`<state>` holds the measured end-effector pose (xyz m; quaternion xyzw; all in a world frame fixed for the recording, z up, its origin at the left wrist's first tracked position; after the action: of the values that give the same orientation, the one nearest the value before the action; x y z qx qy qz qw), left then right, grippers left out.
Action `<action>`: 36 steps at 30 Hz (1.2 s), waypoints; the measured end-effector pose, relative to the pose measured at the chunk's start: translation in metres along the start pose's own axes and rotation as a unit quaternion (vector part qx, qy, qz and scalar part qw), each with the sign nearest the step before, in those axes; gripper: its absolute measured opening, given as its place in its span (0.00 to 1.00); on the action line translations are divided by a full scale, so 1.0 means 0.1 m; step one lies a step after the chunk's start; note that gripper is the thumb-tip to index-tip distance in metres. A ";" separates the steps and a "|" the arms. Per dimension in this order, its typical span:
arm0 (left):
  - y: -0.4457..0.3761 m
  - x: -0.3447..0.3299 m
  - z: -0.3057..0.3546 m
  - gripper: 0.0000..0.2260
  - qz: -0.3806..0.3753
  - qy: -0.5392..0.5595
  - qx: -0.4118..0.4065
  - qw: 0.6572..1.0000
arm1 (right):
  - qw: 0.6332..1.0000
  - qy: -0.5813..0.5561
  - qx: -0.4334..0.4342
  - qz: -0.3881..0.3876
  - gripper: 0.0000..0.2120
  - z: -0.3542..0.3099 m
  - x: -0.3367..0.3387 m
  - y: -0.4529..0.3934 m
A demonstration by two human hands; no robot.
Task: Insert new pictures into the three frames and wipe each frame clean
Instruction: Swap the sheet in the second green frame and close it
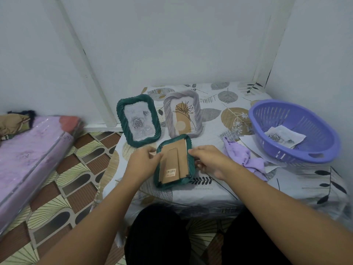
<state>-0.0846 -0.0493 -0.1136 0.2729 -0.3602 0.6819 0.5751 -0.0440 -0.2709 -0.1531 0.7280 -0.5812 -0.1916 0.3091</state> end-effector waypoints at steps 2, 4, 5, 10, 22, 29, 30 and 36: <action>-0.04 0.05 0.19 0.16 0.003 0.014 -0.028 1.000 | 0.998 -0.053 0.010 -0.021 0.14 -0.07 -0.05 0.08; -0.07 0.07 0.39 0.19 -0.003 0.012 -0.047 0.999 | 0.995 -0.086 0.017 -0.046 0.18 -0.13 -0.10 0.15; -0.08 0.10 0.50 0.20 -0.002 0.004 -0.055 0.998 | 0.994 -0.094 0.021 -0.057 0.21 -0.17 -0.12 0.17; -0.16 0.18 0.84 0.24 -0.010 -0.079 -0.065 0.995 | 0.986 -0.141 0.034 -0.086 0.26 -0.25 -0.21 0.28; -0.18 0.53 0.83 0.08 -0.004 -0.134 -0.062 0.989 | 0.989 -0.100 0.068 -0.081 0.13 -0.34 -0.31 0.34; -0.16 0.59 0.40 0.06 0.042 0.257 0.082 0.962 | 0.989 -0.121 0.028 -0.084 0.11 -0.22 -0.21 0.28; -0.13 0.51 0.36 0.06 0.034 0.309 0.106 0.945 | 0.985 -0.141 0.020 -0.098 0.11 -0.20 -0.20 0.27; 0.00 0.06 0.03 0.08 0.013 0.449 0.194 0.872 | 0.985 -0.159 0.031 -0.053 0.12 -0.14 0.05 0.18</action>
<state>-0.0862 -0.0484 -0.1066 0.0390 0.0729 0.7948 0.6011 -0.0467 -0.2750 -0.1305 0.7272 -0.5891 -0.3032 0.1795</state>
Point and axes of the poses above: each hand's wrist, its own y-axis away from the middle knuckle, its own x-axis out of the back of the hand, z = x × y, the point moved 6 cm from there along -y, towards the middle knuckle, and after that the axes turned 14 degrees about -x, right-handed, at the moved point
